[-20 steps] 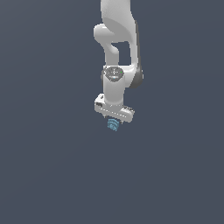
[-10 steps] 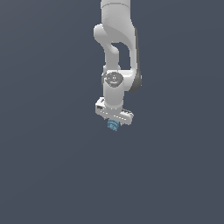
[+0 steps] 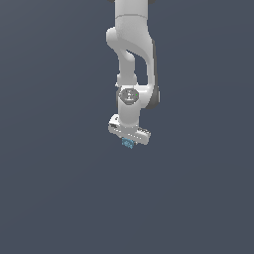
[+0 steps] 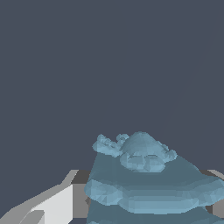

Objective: Pick up the object and move it to a goal position.

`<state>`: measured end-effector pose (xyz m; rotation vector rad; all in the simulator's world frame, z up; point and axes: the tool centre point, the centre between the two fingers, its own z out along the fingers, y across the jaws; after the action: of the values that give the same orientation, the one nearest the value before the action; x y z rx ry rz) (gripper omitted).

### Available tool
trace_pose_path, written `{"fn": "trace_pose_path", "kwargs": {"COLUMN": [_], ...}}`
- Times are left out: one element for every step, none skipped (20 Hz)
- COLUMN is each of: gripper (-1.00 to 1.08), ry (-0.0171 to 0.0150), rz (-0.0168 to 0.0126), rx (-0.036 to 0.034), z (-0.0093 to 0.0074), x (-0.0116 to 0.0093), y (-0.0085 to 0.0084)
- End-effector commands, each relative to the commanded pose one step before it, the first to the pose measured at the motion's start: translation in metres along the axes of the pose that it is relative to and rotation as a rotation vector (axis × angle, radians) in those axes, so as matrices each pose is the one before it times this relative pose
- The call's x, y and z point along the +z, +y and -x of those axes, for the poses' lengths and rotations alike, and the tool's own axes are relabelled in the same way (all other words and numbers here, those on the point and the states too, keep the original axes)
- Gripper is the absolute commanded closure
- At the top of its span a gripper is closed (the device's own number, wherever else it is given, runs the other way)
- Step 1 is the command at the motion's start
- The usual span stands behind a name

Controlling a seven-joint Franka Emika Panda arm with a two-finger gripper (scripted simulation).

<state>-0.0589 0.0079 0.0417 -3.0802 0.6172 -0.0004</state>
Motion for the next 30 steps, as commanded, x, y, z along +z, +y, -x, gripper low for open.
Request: {"fn": "trace_pose_path", "kwargs": {"gripper": [1.08, 1.08, 1.08, 1.08, 1.08, 1.08, 1.08, 1.08, 1.08, 1.08, 1.08, 1.08, 1.08, 1.08, 1.08, 1.08, 1.08, 1.08, 1.08, 1.08, 1.08, 1.08, 1.08, 1.08, 1.08, 1.08, 1.08, 1.08, 1.08, 1.08], "ry": [-0.00027, 0.00000, 0.00000, 0.00000, 0.00000, 0.00000, 0.00000, 0.00000, 0.00123, 0.00000, 0.00000, 0.00000, 0.00000, 0.00000, 0.00000, 0.00000, 0.00000, 0.00000, -0.00064, 0.00000, 0.00000, 0.00000, 0.00000, -0.00040, 0.00000, 0.00000, 0.00000, 0.00000, -0.00036, 0.00000], "rz": [0.00019, 0.00000, 0.00000, 0.00000, 0.00000, 0.00000, 0.00000, 0.00000, -0.00090, 0.00000, 0.00000, 0.00000, 0.00000, 0.00000, 0.00000, 0.00000, 0.00000, 0.00000, -0.00027, 0.00000, 0.00000, 0.00000, 0.00000, -0.00005, 0.00000, 0.00000, 0.00000, 0.00000, 0.00024, 0.00000], "rx": [0.00028, 0.00000, 0.00000, 0.00000, 0.00000, 0.00000, 0.00000, 0.00000, -0.00073, 0.00000, 0.00000, 0.00000, 0.00000, 0.00000, 0.00000, 0.00000, 0.00000, 0.00000, 0.00048, 0.00000, 0.00000, 0.00000, 0.00000, 0.00028, 0.00000, 0.00000, 0.00000, 0.00000, 0.00023, 0.00000], "z": [0.00000, 0.00000, 0.00000, 0.00000, 0.00000, 0.00000, 0.00000, 0.00000, -0.00021, -0.00004, -0.00011, -0.00018, -0.00025, -0.00032, -0.00039, -0.00047, -0.00054, -0.00063, -0.00086, -0.00081, -0.00093, -0.00104, -0.00116, -0.00128, -0.00115, -0.00110, -0.00105, -0.00100, -0.00104, -0.00091], "x": [0.00095, 0.00000, 0.00000, 0.00000, 0.00000, 0.00000, 0.00000, 0.00000, -0.00103, -0.00027, -0.00080, -0.00133, -0.00187, -0.00241, -0.00296, -0.00351, -0.00408, -0.00465, -0.00498, -0.00587, -0.00650, -0.00708, -0.00761, -0.00732, -0.00707, -0.00660, -0.00611, -0.00560, -0.00484, -0.00452], "y": [0.00014, 0.00000, 0.00000, 0.00000, 0.00000, 0.00000, 0.00000, 0.00000, -0.00063, 0.00017, 0.00051, 0.00085, 0.00119, 0.00154, 0.00189, 0.00224, 0.00259, 0.00296, 0.00359, 0.00371, 0.00409, 0.00445, 0.00476, 0.00484, 0.00440, 0.00409, 0.00378, 0.00345, 0.00321, 0.00277]}}
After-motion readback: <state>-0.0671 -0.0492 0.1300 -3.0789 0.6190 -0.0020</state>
